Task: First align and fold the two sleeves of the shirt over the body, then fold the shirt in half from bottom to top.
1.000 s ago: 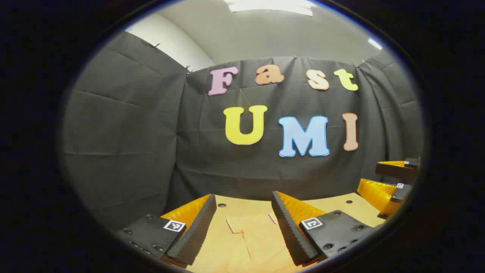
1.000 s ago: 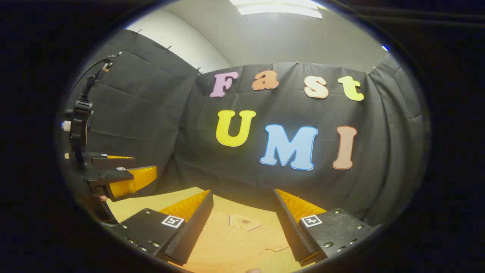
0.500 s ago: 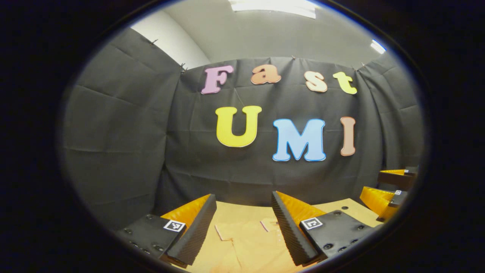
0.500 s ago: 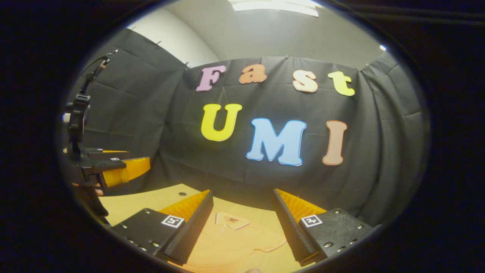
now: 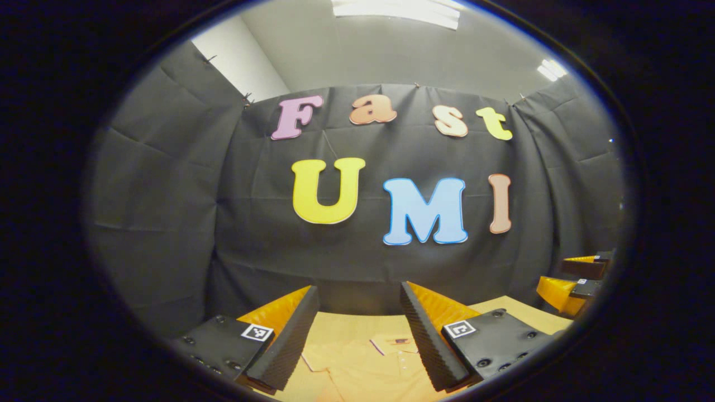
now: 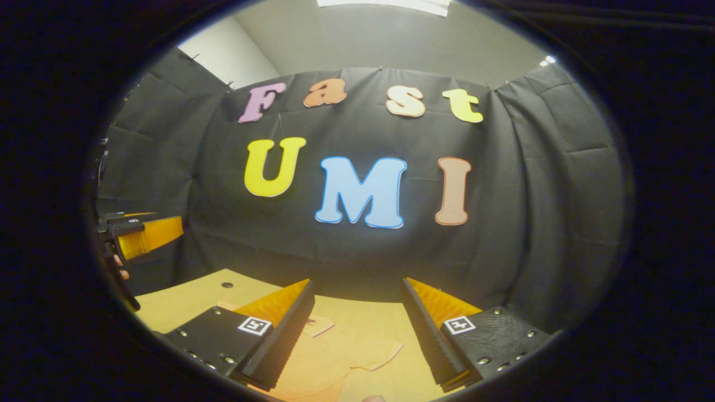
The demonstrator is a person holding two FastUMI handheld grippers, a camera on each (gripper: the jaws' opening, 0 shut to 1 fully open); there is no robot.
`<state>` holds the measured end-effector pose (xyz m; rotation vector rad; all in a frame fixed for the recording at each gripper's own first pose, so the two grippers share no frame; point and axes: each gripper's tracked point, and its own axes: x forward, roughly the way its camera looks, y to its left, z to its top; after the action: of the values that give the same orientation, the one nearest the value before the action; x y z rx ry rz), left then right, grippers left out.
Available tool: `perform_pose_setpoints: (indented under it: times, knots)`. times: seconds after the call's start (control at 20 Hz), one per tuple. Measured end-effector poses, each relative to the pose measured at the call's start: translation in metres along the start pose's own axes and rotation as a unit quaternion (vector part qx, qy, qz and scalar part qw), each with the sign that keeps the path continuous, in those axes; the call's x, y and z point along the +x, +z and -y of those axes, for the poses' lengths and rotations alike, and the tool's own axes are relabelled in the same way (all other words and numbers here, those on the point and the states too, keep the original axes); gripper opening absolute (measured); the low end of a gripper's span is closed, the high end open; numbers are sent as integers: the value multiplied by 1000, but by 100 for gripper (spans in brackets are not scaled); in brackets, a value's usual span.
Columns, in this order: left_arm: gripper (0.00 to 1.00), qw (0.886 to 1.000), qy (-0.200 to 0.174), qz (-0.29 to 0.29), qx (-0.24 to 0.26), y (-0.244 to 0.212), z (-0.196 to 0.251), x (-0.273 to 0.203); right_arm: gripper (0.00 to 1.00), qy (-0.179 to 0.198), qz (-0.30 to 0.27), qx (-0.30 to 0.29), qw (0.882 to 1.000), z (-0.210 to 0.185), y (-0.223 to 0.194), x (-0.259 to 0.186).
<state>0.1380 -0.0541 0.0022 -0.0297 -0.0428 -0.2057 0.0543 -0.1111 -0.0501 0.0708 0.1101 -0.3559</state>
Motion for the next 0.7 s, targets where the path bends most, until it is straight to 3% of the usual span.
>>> perform_pose_setpoints:
  times: [0.3,0.7]
  knots:
    - [96,999,-22,-26,-20,-24,25,24,97,-27,-41,3,999,33,-29,19]
    - [96,999,3,-43,-15,-46,31,47,96,-40,-100,36,994,65,-93,76]
